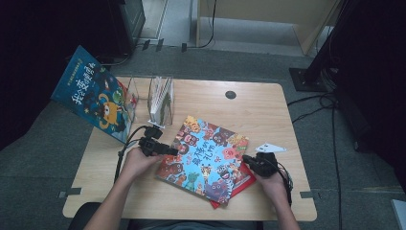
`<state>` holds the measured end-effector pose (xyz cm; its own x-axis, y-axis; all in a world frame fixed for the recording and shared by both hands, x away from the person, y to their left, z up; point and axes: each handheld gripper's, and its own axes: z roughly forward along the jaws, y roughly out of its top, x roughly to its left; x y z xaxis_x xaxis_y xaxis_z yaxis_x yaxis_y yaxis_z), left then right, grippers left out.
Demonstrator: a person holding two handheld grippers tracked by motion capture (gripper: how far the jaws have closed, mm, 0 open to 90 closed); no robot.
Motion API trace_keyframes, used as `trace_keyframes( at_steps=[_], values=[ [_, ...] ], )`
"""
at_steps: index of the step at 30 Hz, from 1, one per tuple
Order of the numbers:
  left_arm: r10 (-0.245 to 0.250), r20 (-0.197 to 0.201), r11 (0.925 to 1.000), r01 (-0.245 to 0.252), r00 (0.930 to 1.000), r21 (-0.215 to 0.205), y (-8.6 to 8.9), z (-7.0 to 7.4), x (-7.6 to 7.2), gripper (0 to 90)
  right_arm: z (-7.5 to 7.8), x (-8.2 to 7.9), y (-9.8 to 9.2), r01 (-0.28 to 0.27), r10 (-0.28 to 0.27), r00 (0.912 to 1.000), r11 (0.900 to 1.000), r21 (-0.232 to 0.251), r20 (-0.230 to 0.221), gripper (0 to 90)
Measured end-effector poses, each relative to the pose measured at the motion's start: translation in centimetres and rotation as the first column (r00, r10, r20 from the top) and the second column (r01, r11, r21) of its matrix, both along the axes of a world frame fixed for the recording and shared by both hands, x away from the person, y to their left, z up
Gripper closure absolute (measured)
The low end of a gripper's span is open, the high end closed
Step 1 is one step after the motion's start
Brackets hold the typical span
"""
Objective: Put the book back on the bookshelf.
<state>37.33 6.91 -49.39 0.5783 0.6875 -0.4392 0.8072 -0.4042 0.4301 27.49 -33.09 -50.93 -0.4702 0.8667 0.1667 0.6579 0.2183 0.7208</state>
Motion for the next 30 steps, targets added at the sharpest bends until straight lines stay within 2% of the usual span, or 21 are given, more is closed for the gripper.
trace_keyframes(
  at_steps=[4, 7, 9, 11, 15, 18, 23, 25, 28, 29, 30],
  values=[
    [-0.016, 0.016, 0.9998, 0.016, 0.9997, 0.010, 0.0, 0.0, -0.2, 41.0, 0.0, 0.3, 0.1, 0.000, 0.000, 1.0000, 1.000, 0.001, 0.003, 90.0],
    [-0.019, 0.027, 0.9998, 0.019, 0.9995, 0.001, -0.1, -0.1, -0.5, 38.1, 0.0, 0.6, 0.4, -0.005, 0.005, 0.9999, 1.000, -0.008, 0.012, 90.0],
    [0.000, 0.005, 0.9997, 0.001, 1.0000, -0.025, 0.1, -0.1, -0.5, 37.1, -0.1, 0.9, 0.6, -0.010, 0.010, 0.9998, 1.000, -0.010, 0.015, 90.0],
    [0.020, -0.045, 0.9988, -0.022, 0.9988, -0.044, 0.4, -0.1, -0.5, 33.9, -0.1, 1.3, 0.8, -0.012, 0.013, 0.9997, 1.000, -0.016, 0.023, 90.0],
    [0.026, -0.063, 0.9990, -0.028, 0.9977, -0.035, 0.5, 0.0, -0.6, 32.5, -0.2, 1.7, 1.2, -0.009, 0.009, 0.9994, 1.000, -0.012, 0.032, 90.0],
    [0.045, -0.076, 0.9973, -0.050, 0.9960, -0.054, 0.9, -0.1, -0.7, 32.3, -0.2, 2.1, 1.4, 0.001, -0.001, 0.9996, 1.000, 0.001, 0.029, 90.0],
    [0.049, -0.070, 0.9967, -0.053, 0.9963, -0.061, 1.0, -0.2, -0.8, 33.7, 0.0, 1.7, 1.3, -0.026, 0.026, 0.9995, 1.000, -0.001, 0.016, 90.0],
    [0.046, -0.060, 0.9976, -0.049, 0.9972, -0.048, 0.9, -0.1, -0.9, 33.6, 0.1, 1.1, 1.4, -0.047, 0.047, 0.9989, 0.999, 0.002, 0.007, 90.0],
    [0.054, -0.023, 0.9985, -0.054, 0.9983, -0.011, 0.5, 0.0, -1.2, 34.4, 0.1, 0.5, 1.7, -0.074, 0.074, 0.9972, 0.997, -0.012, 0.007, 90.0],
    [0.060, 0.000, 0.9981, -0.060, 0.9982, 0.017, 0.4, 0.1, -1.3, 40.6, 0.1, 0.4, 1.8, -0.066, 0.066, 0.9977, 0.998, -0.007, 0.011, 90.0],
    [0.060, 0.000, 0.9981, -0.060, 0.9982, 0.017, 0.4, 0.1, -1.3, 43.1, 0.1, 0.4, 1.8, -0.066, 0.066, 0.9977, 0.998, -0.007, 0.011, 90.0]
  ],
)
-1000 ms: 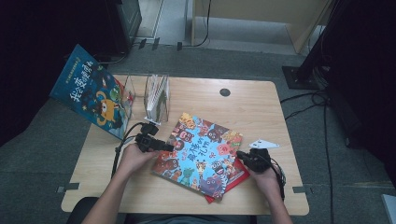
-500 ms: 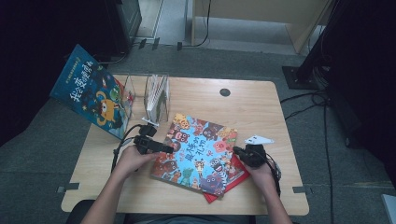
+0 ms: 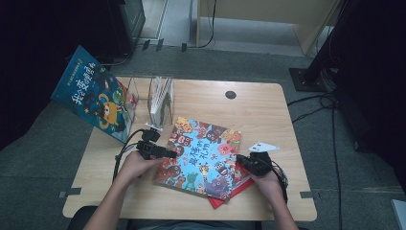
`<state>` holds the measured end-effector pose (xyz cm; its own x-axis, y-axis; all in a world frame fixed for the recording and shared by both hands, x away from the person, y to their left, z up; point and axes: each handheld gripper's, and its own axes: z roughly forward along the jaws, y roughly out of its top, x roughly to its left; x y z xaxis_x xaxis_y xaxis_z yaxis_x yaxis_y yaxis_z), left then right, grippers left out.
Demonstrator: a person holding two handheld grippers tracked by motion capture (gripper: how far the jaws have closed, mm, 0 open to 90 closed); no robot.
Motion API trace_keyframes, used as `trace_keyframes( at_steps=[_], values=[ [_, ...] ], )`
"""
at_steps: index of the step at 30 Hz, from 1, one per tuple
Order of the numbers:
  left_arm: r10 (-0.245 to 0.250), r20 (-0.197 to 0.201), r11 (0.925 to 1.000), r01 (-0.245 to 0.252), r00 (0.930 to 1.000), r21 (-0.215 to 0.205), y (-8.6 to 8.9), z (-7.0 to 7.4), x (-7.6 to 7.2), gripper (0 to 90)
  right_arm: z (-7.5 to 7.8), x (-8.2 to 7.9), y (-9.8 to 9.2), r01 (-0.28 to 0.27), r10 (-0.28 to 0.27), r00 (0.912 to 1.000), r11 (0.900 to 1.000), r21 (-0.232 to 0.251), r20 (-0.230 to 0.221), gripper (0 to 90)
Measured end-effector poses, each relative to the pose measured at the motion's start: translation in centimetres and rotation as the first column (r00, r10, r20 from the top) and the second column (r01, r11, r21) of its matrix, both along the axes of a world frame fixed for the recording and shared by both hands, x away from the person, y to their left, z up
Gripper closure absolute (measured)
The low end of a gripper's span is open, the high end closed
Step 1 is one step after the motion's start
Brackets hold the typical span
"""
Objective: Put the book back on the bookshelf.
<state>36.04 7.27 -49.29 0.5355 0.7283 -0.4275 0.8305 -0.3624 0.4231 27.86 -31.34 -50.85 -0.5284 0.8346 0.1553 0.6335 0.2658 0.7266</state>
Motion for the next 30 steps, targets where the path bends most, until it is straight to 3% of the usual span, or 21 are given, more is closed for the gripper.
trace_keyframes(
  at_steps=[2, 4, 10, 11, 13, 14, 15, 16, 20, 24, 28, 30],
  values=[
    [0.007, -0.009, 0.9999, -0.007, 0.9999, -0.009, 0.2, 0.0, 0.2, 44.5, -0.1, 0.0, -0.1, 0.005, -0.005, 1.0000, 1.000, 0.013, -0.004, 90.0],
    [0.036, -0.044, 0.9990, -0.037, 0.9984, -0.027, 0.3, -0.1, 0.4, 48.3, -0.1, 0.0, -0.1, 0.008, -0.008, 0.9999, 1.000, 0.024, -0.012, 90.0],
    [0.033, -0.051, 0.9994, -0.034, 0.9982, -0.010, 0.3, 0.9, 0.5, 50.2, -0.1, 0.1, -0.2, 0.000, 0.000, 0.9999, 1.000, 0.025, -0.011, 90.0],
    [0.027, -0.049, 0.9996, -0.028, 0.9984, -0.009, 0.4, 1.3, 0.5, 51.8, -0.1, 0.1, -0.2, -0.001, 0.001, 0.9999, 1.000, 0.024, -0.012, 90.0],
    [0.028, -0.041, 0.9983, -0.030, 0.9988, -0.050, 0.8, 2.6, 0.4, 52.9, -0.1, 0.1, -0.2, -0.002, 0.003, 0.9999, 1.000, 0.023, -0.011, 90.0],
    [0.028, -0.041, 0.9983, -0.030, 0.9988, -0.050, 0.8, 2.6, 0.4, 53.8, -0.1, 0.1, -0.2, -0.002, 0.003, 0.9999, 1.000, 0.023, -0.011, 90.0],
    [0.025, -0.038, 0.9962, -0.028, 0.9990, -0.083, 1.0, 3.7, 0.3, 54.3, -0.1, 0.1, -0.2, -0.003, 0.004, 0.9999, 1.000, 0.022, -0.012, 90.0],
    [0.025, -0.038, 0.9962, -0.028, 0.9990, -0.083, 1.0, 3.7, 0.3, 54.3, -0.1, 0.1, -0.2, -0.003, 0.004, 0.9999, 1.000, 0.022, -0.012, 90.0],
    [-0.010, -0.026, 0.9892, 0.006, 0.9996, -0.146, 1.2, 6.4, 0.3, 55.2, -0.1, 0.2, -0.1, -0.014, 0.014, 0.9999, 1.000, 0.023, -0.008, 90.0],
    [-0.030, -0.022, 0.9888, 0.026, 0.9993, -0.147, 0.9, 7.9, 0.4, 57.4, -0.1, 0.3, 0.3, -0.030, 0.030, 0.9995, 0.999, 0.027, -0.006, 90.0],
    [-0.092, -0.043, 0.9892, 0.086, 0.9949, -0.119, -0.5, 9.4, 0.7, 59.0, -0.1, 0.4, 0.9, -0.050, 0.050, 0.9987, 0.999, 0.022, 0.000, 90.0],
    [-0.082, -0.050, 0.9907, 0.076, 0.9954, -0.113, -1.0, 10.3, 1.0, 60.4, -0.1, 0.5, 1.3, -0.059, 0.058, 0.9983, 0.998, 0.014, 0.003, 90.0]
  ],
)
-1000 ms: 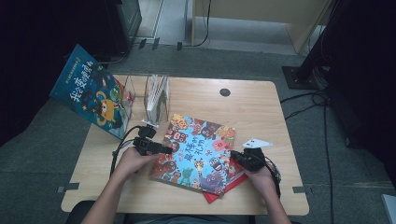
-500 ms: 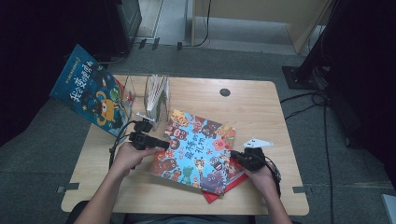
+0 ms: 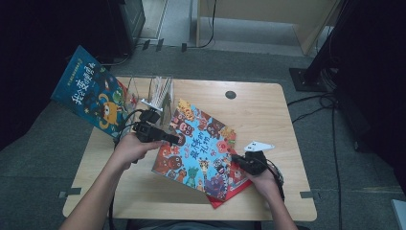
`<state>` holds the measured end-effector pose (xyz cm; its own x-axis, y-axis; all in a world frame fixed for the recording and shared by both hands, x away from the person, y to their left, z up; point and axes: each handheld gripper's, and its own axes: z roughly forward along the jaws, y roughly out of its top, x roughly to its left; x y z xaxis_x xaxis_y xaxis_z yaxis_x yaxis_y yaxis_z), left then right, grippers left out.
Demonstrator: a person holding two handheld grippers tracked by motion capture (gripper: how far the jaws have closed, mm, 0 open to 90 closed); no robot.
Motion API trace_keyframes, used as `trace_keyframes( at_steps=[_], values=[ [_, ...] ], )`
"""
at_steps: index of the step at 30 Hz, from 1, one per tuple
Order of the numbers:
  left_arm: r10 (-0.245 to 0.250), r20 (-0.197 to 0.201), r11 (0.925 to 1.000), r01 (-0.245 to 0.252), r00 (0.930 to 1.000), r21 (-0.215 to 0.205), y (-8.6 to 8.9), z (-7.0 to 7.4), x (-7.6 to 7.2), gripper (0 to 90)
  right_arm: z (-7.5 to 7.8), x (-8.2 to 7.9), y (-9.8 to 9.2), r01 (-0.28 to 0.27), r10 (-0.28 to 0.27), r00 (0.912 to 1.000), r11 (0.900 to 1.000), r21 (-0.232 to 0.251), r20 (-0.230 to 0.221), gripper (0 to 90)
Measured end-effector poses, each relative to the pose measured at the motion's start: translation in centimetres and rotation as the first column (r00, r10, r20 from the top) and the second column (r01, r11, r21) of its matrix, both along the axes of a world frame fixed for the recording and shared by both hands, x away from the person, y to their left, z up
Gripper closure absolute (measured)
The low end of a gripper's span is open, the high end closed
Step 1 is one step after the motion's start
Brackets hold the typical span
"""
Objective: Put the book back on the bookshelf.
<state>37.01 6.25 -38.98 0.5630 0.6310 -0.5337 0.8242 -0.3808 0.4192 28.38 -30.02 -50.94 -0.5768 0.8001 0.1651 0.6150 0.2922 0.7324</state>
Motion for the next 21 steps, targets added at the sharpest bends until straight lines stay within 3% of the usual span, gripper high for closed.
trace_keyframes(
  at_steps=[3, 9, 14, 18, 21],
  values=[
    [-0.003, -0.002, 0.9999, 0.003, 1.0000, 0.011, -0.3, 0.5, 0.2, 61.3, 0.0, 0.1, 0.1, -0.005, 0.005, 1.0000, 1.000, -0.001, 0.005, 90.0],
    [0.009, -0.029, 0.9974, -0.007, 0.9995, 0.072, -1.0, 1.5, 1.0, 61.3, -0.1, 0.4, 0.5, -0.010, 0.010, 0.9998, 1.000, -0.002, 0.014, 90.0],
    [0.012, -0.042, 0.9981, -0.010, 0.9991, 0.061, -1.4, 2.2, 1.6, 63.7, 0.1, 0.6, 0.9, -0.011, 0.011, 0.9998, 1.000, -0.014, 0.018, 90.0],
    [-0.020, -0.069, 0.9984, 0.024, 0.9974, 0.052, -2.1, 2.2, 1.8, 65.5, 0.0, 0.9, 1.2, -0.017, 0.017, 0.9996, 1.000, -0.009, 0.024, 90.0],
    [-0.027, -0.064, 0.9975, 0.031, 0.9976, 0.063, -2.7, 2.1, 1.9, 65.9, 0.0, 1.0, 1.5, -0.019, 0.020, 0.9995, 1.000, -0.009, 0.025, 90.0]
  ],
)
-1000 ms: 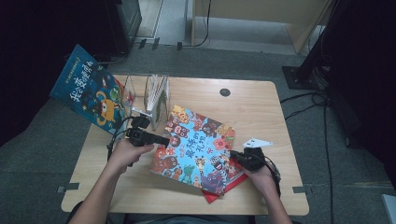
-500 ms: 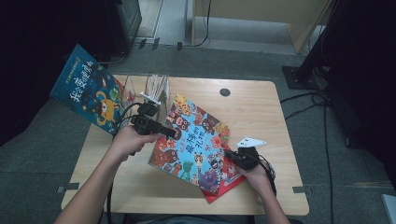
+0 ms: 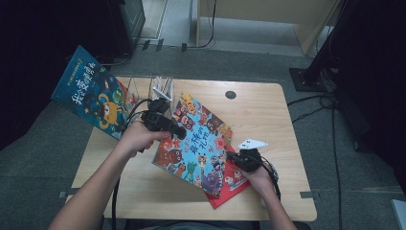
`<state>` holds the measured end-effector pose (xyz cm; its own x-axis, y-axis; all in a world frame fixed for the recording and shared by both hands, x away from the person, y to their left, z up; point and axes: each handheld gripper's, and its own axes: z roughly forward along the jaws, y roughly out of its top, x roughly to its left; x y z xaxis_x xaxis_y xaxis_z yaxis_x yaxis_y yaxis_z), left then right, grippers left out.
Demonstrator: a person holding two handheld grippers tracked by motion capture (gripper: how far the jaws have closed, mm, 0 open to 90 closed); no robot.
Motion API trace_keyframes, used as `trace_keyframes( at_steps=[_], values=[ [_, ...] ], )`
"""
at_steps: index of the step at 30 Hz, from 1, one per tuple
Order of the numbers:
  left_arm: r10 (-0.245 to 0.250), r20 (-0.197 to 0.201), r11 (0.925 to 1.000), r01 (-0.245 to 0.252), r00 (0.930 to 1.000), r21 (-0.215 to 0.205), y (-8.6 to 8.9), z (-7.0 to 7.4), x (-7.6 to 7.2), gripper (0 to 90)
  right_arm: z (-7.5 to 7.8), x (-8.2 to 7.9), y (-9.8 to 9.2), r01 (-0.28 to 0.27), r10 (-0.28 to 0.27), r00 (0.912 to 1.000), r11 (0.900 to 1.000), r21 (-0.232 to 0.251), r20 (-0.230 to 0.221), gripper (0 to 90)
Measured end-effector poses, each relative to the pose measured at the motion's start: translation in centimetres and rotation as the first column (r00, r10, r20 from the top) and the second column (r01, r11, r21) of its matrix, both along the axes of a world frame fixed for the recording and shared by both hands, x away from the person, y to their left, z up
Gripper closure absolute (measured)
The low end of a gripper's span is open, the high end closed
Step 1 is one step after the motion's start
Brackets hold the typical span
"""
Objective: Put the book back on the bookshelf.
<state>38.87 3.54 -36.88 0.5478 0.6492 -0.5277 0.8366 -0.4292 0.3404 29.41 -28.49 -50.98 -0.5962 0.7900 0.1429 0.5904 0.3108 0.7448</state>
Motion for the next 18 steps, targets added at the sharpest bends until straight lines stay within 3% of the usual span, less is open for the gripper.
trace_keyframes(
  at_steps=[3, 7, 9, 12, 13, 18],
  values=[
    [0.005, 0.002, 1.0000, -0.005, 1.0000, -0.008, 0.0, 0.3, 0.3, 67.2, 0.0, 0.0, 0.3, -0.005, 0.005, 0.9999, 1.000, -0.011, 0.012, 90.0],
    [-0.030, 0.032, 0.9994, 0.030, 0.9990, -0.017, -0.2, 1.3, 0.6, 70.5, -0.1, 0.1, 0.9, -0.015, 0.016, 0.9996, 1.000, -0.020, 0.023, 90.0],
    [-0.059, 0.037, 0.9982, 0.059, 0.9976, 0.014, -0.8, 2.4, 0.9, 72.4, 0.0, 0.1, 1.6, -0.035, 0.037, 0.9985, 0.999, -0.042, 0.040, 88.3],
    [-0.078, 0.027, 0.9964, 0.077, 0.9966, 0.036, -1.3, 3.0, 1.2, 73.2, 0.0, 0.1, 1.8, -0.037, 0.040, 0.9979, 0.998, -0.056, 0.051, 85.1],
    [-0.083, 0.019, 0.9958, 0.082, 0.9963, 0.040, -1.4, 3.2, 1.4, 74.1, 0.0, 0.1, 1.7, -0.051, 0.054, 0.9975, 0.998, -0.046, 0.046, 80.2],
    [-0.089, -0.019, 0.9951, 0.090, 0.9958, 0.040, -1.5, 3.7, 2.2, 76.6, 0.0, 0.1, 1.7, -0.059, 0.061, 0.9972, 0.998, -0.038, 0.044, 74.3]
  ],
)
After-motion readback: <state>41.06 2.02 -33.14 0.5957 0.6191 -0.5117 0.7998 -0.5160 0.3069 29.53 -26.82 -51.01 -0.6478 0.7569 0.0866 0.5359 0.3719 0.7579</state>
